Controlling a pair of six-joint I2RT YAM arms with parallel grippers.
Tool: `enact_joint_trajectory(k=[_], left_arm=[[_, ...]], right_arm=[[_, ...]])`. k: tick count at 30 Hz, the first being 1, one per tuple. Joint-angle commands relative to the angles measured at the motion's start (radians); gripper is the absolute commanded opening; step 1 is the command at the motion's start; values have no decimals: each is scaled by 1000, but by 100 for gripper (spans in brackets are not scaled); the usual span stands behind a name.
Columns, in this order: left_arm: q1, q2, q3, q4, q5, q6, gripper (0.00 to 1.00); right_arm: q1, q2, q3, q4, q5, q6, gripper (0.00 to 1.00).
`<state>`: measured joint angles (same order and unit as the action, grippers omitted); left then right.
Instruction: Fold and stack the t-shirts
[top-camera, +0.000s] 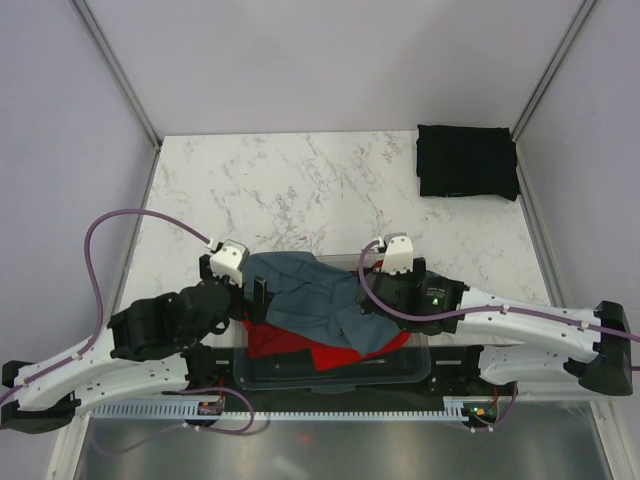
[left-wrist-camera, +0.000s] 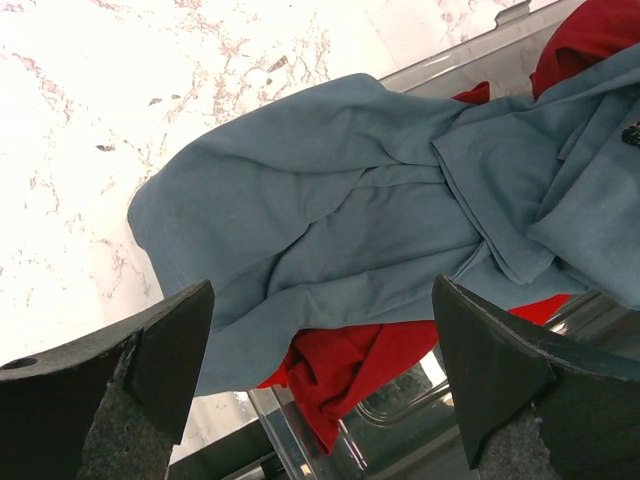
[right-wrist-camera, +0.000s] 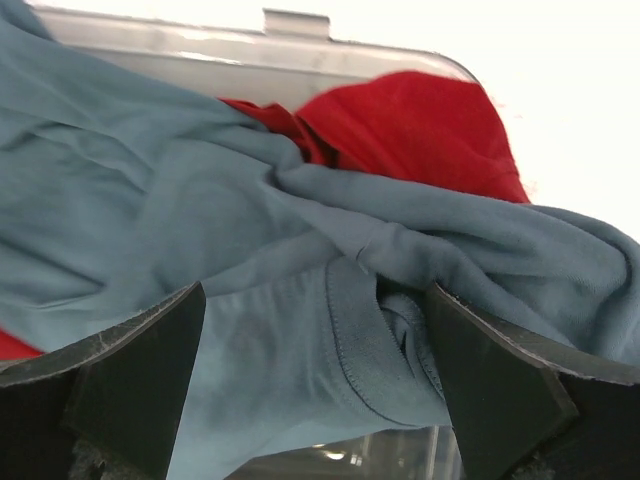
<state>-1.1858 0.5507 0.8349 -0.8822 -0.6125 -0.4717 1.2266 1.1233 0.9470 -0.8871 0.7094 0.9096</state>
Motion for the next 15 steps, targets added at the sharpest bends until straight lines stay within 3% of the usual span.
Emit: enact_joint_trajectory(k=[1,12,15], left_arm=[[3,-9,12,6,-41,-42,96],[5,-15,10,5,-43,-47,96],[3,-12,9,5,-43,-48,96]], right_arm=[[4,23,39,-85,33,41,98],[5,128,90,-274,94,63,94],[5,147,81,-279,87,63,83]])
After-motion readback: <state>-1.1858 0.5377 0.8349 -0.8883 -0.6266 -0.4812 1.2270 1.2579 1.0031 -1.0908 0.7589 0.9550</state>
